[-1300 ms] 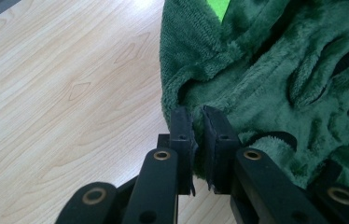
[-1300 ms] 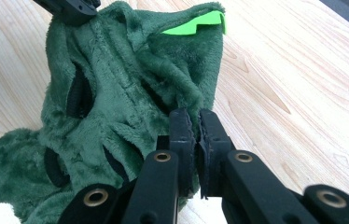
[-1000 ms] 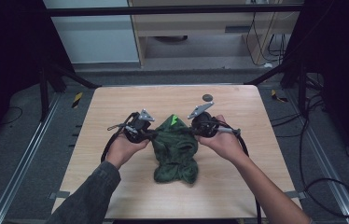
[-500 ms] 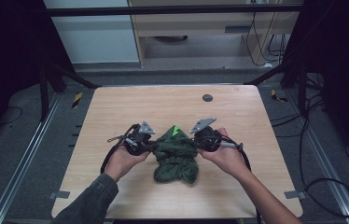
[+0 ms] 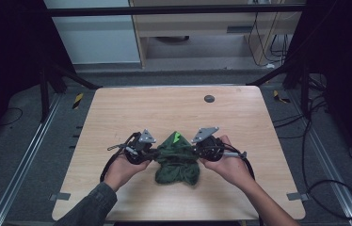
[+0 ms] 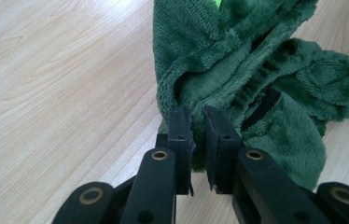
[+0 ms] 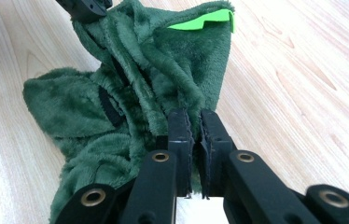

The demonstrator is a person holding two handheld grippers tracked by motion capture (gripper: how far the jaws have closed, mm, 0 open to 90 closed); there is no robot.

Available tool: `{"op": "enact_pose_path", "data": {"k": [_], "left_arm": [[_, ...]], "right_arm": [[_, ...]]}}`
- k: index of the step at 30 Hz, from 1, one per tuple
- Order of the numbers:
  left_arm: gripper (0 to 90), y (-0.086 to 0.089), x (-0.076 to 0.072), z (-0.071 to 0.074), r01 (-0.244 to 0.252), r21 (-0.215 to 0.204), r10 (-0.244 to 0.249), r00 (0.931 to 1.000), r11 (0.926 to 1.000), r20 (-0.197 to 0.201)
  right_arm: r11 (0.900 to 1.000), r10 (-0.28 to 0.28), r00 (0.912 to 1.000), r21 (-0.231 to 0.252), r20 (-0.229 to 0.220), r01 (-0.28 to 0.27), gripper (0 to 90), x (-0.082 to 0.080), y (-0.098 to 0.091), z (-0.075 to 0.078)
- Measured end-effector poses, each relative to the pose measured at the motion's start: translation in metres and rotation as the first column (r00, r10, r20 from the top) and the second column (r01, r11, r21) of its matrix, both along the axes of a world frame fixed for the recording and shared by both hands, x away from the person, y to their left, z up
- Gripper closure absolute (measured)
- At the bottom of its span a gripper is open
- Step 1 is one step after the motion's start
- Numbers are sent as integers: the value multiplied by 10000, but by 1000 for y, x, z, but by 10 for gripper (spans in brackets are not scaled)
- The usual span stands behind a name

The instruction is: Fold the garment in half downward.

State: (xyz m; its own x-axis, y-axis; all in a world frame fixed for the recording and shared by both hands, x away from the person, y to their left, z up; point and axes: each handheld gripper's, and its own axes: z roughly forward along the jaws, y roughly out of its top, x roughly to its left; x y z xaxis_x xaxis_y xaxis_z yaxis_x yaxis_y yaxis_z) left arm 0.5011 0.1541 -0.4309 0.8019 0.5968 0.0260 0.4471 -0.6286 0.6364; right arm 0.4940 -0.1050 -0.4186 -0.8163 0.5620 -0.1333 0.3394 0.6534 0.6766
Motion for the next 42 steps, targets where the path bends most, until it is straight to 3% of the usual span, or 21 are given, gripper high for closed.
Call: {"op": "enact_pose_path", "data": {"k": [23, 42], "left_arm": [[807, -2, -8, -4, 31, -84, -30, 9999, 10000, 104], [799, -2, -20, -17, 92, -79, -91, 9998, 9999, 203]], "right_arm": [[9998, 159, 9998, 67, 93, -160, 836, -7, -1, 0], [9984, 557, 9970, -89, 530, -553, 827, -25, 0, -8]]}}
